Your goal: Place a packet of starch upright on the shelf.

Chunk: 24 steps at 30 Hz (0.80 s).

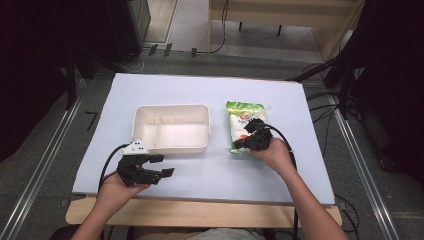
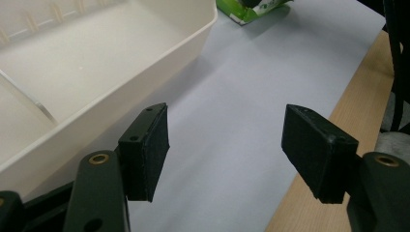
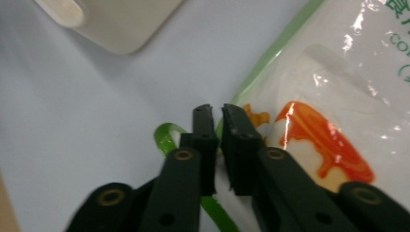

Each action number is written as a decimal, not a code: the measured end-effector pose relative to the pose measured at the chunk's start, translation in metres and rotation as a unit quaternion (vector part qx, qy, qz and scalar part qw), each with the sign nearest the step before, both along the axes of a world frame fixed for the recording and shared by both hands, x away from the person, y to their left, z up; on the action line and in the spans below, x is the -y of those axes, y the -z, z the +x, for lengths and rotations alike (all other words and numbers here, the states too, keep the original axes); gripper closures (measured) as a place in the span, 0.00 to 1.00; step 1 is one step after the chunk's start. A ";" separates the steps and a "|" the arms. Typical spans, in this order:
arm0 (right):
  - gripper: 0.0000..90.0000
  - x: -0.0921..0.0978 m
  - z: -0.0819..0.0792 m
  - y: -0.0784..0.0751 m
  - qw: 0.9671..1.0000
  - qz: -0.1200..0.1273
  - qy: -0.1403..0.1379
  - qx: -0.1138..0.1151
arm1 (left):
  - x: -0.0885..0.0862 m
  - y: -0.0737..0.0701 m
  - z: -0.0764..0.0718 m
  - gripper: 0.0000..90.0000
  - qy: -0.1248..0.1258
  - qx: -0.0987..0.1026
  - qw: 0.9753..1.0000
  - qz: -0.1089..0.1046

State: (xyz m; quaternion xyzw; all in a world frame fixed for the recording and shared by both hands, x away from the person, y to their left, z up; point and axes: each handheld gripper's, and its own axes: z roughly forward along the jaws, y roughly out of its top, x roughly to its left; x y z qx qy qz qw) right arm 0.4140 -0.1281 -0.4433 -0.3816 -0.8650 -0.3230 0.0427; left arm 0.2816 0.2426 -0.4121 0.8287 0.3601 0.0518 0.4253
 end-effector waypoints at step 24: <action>0.44 0.069 0.013 -0.039 0.987 0.039 0.132 0.081 | 0.003 0.002 0.001 0.38 0.000 -0.003 1.000 0.005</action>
